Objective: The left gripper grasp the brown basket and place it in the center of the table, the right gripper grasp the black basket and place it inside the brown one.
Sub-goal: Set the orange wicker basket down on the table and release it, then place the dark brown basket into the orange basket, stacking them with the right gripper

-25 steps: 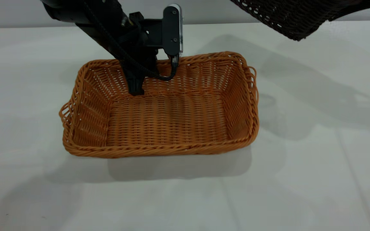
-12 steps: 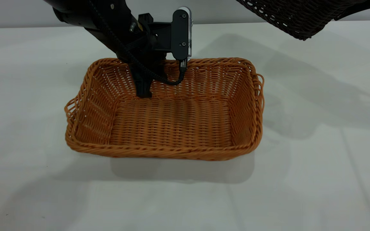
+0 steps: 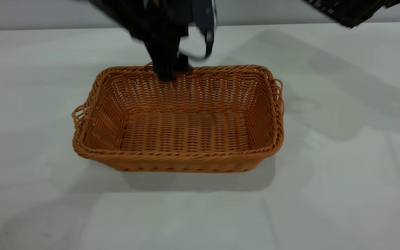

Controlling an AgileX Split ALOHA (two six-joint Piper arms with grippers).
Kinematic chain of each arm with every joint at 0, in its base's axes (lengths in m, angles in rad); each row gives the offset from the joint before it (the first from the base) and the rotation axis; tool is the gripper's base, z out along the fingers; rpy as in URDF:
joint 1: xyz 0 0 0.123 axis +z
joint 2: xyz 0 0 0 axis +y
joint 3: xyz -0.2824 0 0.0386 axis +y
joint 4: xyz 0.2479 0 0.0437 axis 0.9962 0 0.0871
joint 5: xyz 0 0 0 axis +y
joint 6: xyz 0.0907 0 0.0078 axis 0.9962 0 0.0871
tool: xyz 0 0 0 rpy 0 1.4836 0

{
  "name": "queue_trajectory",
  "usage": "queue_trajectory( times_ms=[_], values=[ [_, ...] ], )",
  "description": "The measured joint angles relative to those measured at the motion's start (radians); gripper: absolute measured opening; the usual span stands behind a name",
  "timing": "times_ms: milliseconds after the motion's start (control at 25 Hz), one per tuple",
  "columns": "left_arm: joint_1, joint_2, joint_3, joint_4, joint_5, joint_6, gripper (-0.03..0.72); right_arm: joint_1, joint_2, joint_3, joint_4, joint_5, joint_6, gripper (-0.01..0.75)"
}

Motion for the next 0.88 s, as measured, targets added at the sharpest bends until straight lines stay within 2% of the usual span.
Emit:
queue_trajectory(
  times_ms=[200,280,360,680,880],
  values=[
    [-0.001,-0.2,0.002,-0.005,0.28,-0.021,0.557,-0.013,0.009,-0.003,-0.035,0.005,0.002,0.15],
    [-0.001,-0.284,0.002,-0.019,0.383,-0.035,0.553,0.017,0.029,-0.003,-0.048,0.007,0.012,0.15],
    [-0.001,-0.379,0.003,-0.045,0.454,-0.051,0.547,0.082,0.054,-0.005,-0.08,0.006,0.02,0.15],
    [-0.001,-0.689,0.003,-0.074,0.501,-0.114,0.539,0.418,0.131,-0.005,-0.119,-0.044,0.052,0.15],
    [-0.001,-0.774,0.003,-0.074,0.501,-0.116,0.539,0.55,0.138,-0.006,-0.164,-0.132,0.058,0.15]
  ],
)
